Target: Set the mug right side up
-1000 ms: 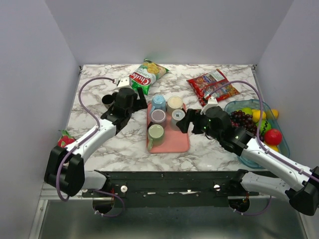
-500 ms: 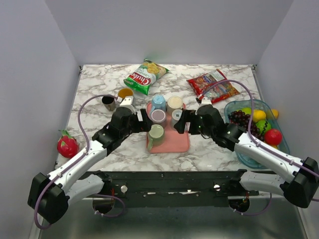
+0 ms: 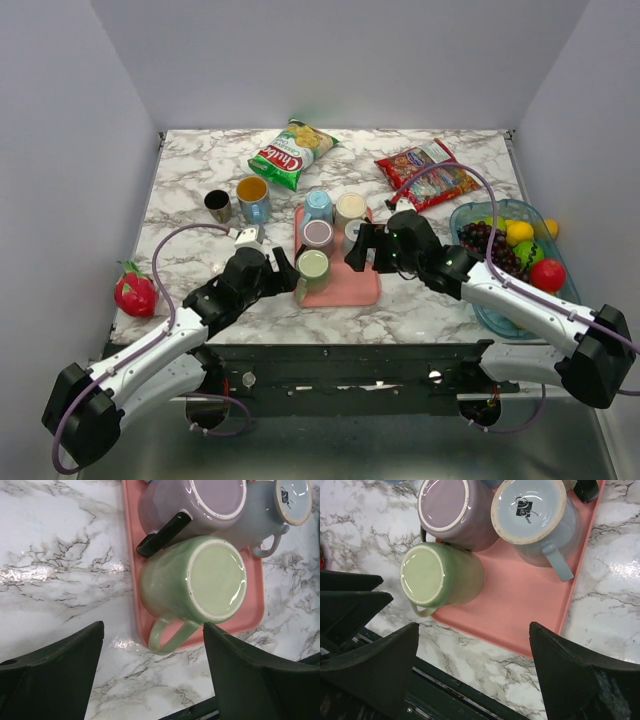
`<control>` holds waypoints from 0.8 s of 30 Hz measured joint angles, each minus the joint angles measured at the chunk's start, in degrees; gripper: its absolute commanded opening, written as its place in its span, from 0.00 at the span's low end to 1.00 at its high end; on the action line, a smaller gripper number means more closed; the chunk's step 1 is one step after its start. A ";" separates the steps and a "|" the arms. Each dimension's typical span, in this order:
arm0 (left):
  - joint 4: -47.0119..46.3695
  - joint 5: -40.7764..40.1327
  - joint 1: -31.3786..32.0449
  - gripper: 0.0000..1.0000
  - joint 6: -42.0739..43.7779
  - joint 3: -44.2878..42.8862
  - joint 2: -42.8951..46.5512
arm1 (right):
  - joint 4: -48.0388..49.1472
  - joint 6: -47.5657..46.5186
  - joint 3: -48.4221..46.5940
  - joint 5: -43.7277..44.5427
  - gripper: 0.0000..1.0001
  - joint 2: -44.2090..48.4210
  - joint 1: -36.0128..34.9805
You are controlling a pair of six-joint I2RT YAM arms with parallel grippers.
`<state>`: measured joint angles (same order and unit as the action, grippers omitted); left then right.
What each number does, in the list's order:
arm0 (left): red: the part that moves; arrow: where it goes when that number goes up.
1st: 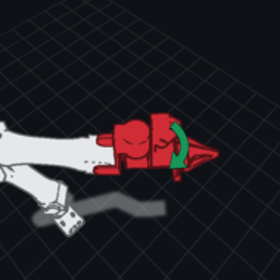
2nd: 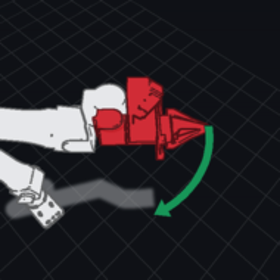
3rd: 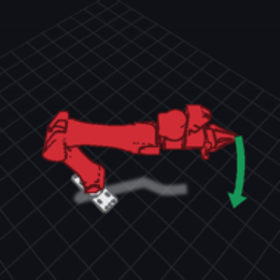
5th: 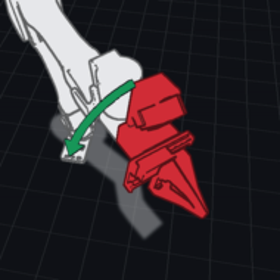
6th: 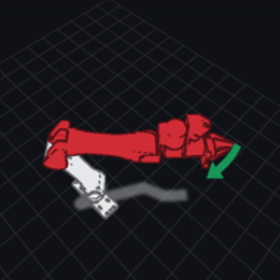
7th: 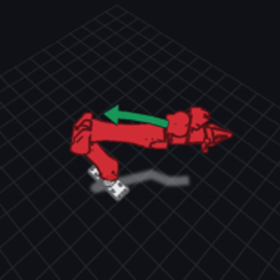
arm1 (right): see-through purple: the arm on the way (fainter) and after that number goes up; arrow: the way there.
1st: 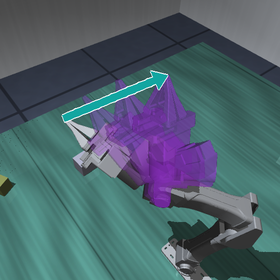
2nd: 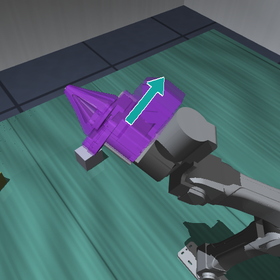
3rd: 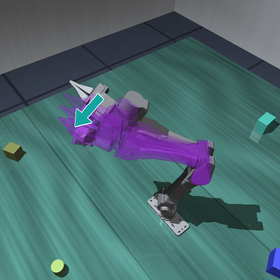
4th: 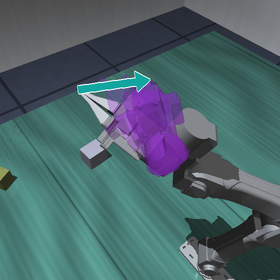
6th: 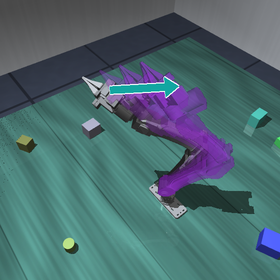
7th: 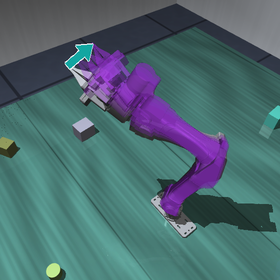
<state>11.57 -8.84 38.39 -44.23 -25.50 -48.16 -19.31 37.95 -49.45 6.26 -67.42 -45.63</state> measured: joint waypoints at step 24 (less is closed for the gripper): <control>-5.14 -5.73 10.47 0.62 3.21 1.36 -14.08 | -0.66 1.77 -7.43 3.61 0.94 -12.41 -7.58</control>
<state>6.44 -14.57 48.86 -41.01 -24.14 -62.24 -19.97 39.72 -56.88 9.87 -79.83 -53.21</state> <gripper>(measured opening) 0.624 0.941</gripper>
